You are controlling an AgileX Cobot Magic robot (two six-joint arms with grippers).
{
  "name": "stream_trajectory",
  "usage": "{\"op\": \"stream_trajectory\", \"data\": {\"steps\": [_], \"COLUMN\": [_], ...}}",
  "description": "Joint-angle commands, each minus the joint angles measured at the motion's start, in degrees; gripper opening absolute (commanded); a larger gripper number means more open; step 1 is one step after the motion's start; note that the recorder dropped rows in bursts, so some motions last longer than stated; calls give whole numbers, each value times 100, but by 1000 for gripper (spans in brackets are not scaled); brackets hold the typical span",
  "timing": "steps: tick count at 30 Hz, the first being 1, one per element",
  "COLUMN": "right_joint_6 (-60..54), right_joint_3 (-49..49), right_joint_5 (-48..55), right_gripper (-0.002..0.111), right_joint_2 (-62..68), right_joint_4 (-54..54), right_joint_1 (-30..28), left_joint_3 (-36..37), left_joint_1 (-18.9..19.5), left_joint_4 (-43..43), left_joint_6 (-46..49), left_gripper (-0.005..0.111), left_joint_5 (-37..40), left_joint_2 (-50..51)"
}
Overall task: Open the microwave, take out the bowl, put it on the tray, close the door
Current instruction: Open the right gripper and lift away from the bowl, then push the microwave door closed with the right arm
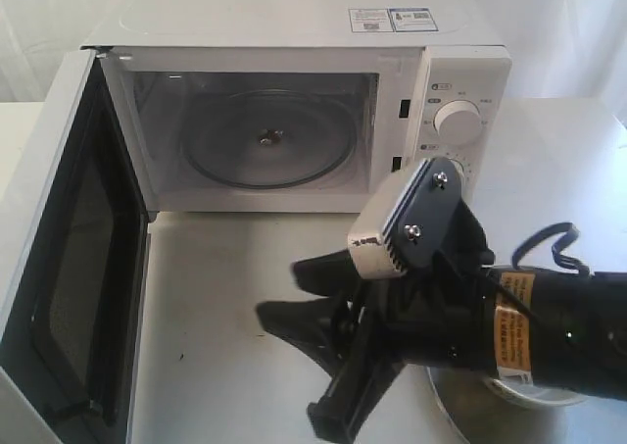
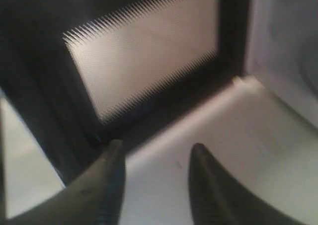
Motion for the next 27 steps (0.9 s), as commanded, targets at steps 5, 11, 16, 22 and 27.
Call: {"op": "stream_trajectory", "data": {"steps": [5, 11, 16, 22, 27], "right_joint_6": [-269, -346, -779, -1073, -1083], "right_joint_3": [-1177, -2372, -3344, -4360, -5307], "right_joint_5": [-846, 378, 1507, 2889, 3685], "right_gripper": [0, 0, 0, 0, 0], "right_joint_2": [-6, 268, 969, 1931, 2653], "right_joint_4": [-48, -54, -54, -54, -143], "right_joint_1": [10, 684, 1417, 2134, 2491], "left_joint_3": [-16, -16, -16, -16, -16], "left_joint_1": [-12, -12, -12, -12, -12], "left_joint_4": [-26, -26, -26, -26, -26], "left_joint_6": [0, 0, 0, 0, 0], "left_gripper": [0, 0, 0, 0, 0], "left_joint_5": [6, 6, 6, 6, 6], "left_joint_2": [-12, -12, -12, -12, -12]}}
